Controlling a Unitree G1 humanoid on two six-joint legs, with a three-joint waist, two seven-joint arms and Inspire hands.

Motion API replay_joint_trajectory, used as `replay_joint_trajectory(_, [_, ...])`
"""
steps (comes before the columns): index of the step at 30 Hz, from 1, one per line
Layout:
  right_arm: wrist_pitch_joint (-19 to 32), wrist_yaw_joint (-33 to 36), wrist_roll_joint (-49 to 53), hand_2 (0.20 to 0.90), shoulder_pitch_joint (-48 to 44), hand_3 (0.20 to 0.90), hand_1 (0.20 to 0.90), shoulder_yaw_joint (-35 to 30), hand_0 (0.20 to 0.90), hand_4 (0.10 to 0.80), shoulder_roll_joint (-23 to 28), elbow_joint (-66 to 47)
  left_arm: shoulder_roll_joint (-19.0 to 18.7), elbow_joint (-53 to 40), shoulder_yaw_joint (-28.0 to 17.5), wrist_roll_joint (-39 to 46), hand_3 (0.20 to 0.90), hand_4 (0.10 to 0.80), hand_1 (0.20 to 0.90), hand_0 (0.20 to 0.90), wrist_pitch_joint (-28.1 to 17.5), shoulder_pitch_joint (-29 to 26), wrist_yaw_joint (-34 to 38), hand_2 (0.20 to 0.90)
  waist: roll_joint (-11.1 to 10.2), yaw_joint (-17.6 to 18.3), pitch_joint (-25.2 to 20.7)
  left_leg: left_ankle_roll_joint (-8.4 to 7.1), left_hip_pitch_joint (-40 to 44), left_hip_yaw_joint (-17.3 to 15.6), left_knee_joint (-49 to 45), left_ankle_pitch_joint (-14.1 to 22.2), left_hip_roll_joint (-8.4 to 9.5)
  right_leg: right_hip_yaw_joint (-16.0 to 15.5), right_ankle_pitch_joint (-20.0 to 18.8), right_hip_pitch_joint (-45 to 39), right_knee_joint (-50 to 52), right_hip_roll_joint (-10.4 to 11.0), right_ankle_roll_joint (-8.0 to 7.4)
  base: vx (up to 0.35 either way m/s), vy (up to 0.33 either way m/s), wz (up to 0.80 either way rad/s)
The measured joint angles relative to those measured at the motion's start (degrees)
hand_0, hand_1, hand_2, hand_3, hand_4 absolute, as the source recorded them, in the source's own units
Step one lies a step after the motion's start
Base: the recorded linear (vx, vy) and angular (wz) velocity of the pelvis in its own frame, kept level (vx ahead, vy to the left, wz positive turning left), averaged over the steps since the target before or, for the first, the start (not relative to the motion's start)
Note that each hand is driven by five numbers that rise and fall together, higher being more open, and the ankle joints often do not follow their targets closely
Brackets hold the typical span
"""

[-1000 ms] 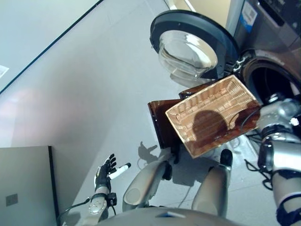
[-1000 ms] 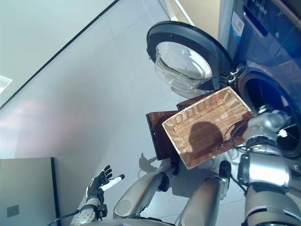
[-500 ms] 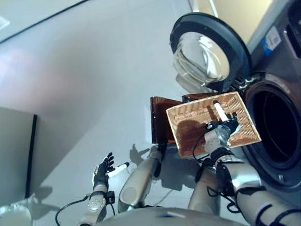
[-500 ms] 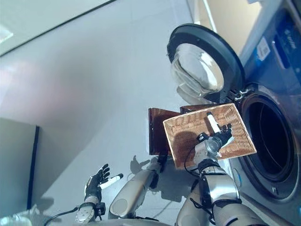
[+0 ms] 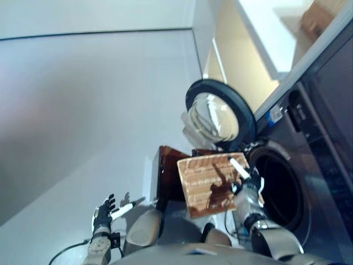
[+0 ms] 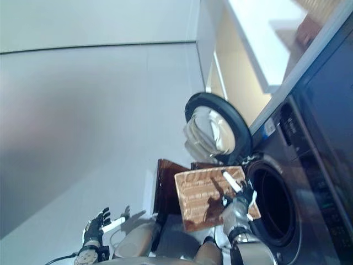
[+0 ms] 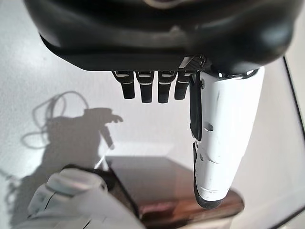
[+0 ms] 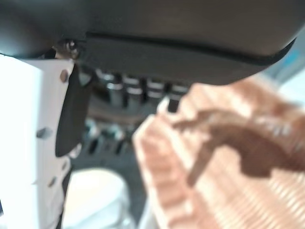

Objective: Pick up the clothes and place them into the washing machine

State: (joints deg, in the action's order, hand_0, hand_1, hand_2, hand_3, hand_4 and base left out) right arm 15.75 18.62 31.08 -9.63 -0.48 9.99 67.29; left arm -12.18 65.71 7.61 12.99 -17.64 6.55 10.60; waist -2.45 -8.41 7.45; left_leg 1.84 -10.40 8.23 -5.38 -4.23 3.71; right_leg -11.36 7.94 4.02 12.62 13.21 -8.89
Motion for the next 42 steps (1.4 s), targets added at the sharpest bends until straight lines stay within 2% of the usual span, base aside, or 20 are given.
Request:
replay_joint_trajectory(7, [-3.26, -0.33, -21.37, 0.9, 13.18, 0.9, 0.9, 0.58, 0.9, 0.8, 1.65, 0.54, 0.01, 5.49, -0.24, -7.23, 0.9, 0.8, 0.9, 0.9, 0.03, 2.26, -1.12, 0.9, 0.67, 2.8, -5.94, -0.33, 6.46, -1.59, 4.17, 0.28, -1.67, 0.47, -2.08, -6.86, -7.21, -1.7, -0.33, 0.021, -0.058, -0.14])
replay_joint_trajectory(11, [-4.81, -1.38, -26.27, 0.9, 16.88, 0.9, 0.9, 2.37, 0.9, 0.8, 2.04, 5.42, 0.24, 7.96, -0.22, -8.99, 0.9, 0.8, 0.9, 0.9, 0.37, 3.39, -1.94, 0.9, 0.96, 3.11, -8.93, -1.18, 7.48, -2.2, 4.92, 0.75, -2.79, 1.19, -2.28, -7.58, -8.16, -2.88, -0.03, -0.018, -0.042, -0.16])
replay_joint_trajectory(18, [-5.64, -2.8, -30.25, 0.9, 20.16, 0.9, 0.9, 2.92, 0.9, 0.8, 1.58, 10.09, 0.88, 10.2, -0.03, -10.22, 0.9, 0.8, 0.9, 0.9, 1.32, 3.11, -2.47, 0.9, 1.51, 4.85, -10.2, -1.56, 10.24, -2.21, 5.86, 0.55, -3.04, 1.26, -2.21, -9.95, -8.37, -3.39, 0.27, -0.034, -0.03, -0.01])
replay_joint_trajectory(21, [-5.96, -3.54, -30.55, 0.9, 19.38, 0.9, 0.9, 1.95, 0.9, 0.8, 1.68, 12.55, 1.01, 11.45, 0.16, -11.06, 0.9, 0.8, 0.9, 0.9, 2.85, 2.19, -4.21, 0.9, 1.97, 5.46, -10.74, -1.2, 11.01, -2.44, 6.12, 0.88, -3.15, 1.43, -1.95, -10.79, -8.12, -3.21, 0.23, 0.019, -0.019, -0.04])
replay_joint_trajectory(23, [-5.89, -4.02, -30.66, 0.9, 19.06, 0.9, 0.9, 1.8, 0.9, 0.8, 1.78, 14.84, 0.92, 11.63, 0.49, -11.21, 0.9, 0.8, 0.9, 0.9, 3.92, 2.07, -5.34, 0.9, 2.07, 5.8, -11.57, -1.19, 11.43, -3.69, 6.39, 0.85, -3.61, 1.69, -1.77, -10.88, -7.81, -3.15, 0.21, -0.001, -0.019, -0.08])
replay_joint_trajectory(31, [-7.18, -5.04, -30.66, 0.9, 18.22, 0.9, 0.9, 0.94, 0.9, 0.8, 2.38, 14.63, 0.84, 11.63, 2.25, -12.89, 0.9, 0.8, 0.9, 0.9, 4.91, 1.75, -6.97, 0.9, 2.99, 6.05, -12.68, -1.2, 12.86, -4.66, 6.46, 0.88, -4.04, 2.89, -1.17, -10.99, -5.99, -3.26, 0.63, -0.008, -0.02, -0.06])
replay_joint_trajectory(42, [-8.4, -5.02, -30.68, 0.9, 18.21, 0.9, 0.9, 1.88, 0.9, 0.8, 2.56, 14.71, 0.61, 11.63, 3.87, -14.17, 0.9, 0.8, 0.9, 0.9, 6.02, 1.78, -6.93, 0.9, 2.98, 5.95, -14.54, -1.2, 13.03, -4.64, 6.4, 0.87, -4.1, 3.07, -0.56, -10.54, -4.55, -3.23, 0.7, 0.0, -0.003, 0.0])
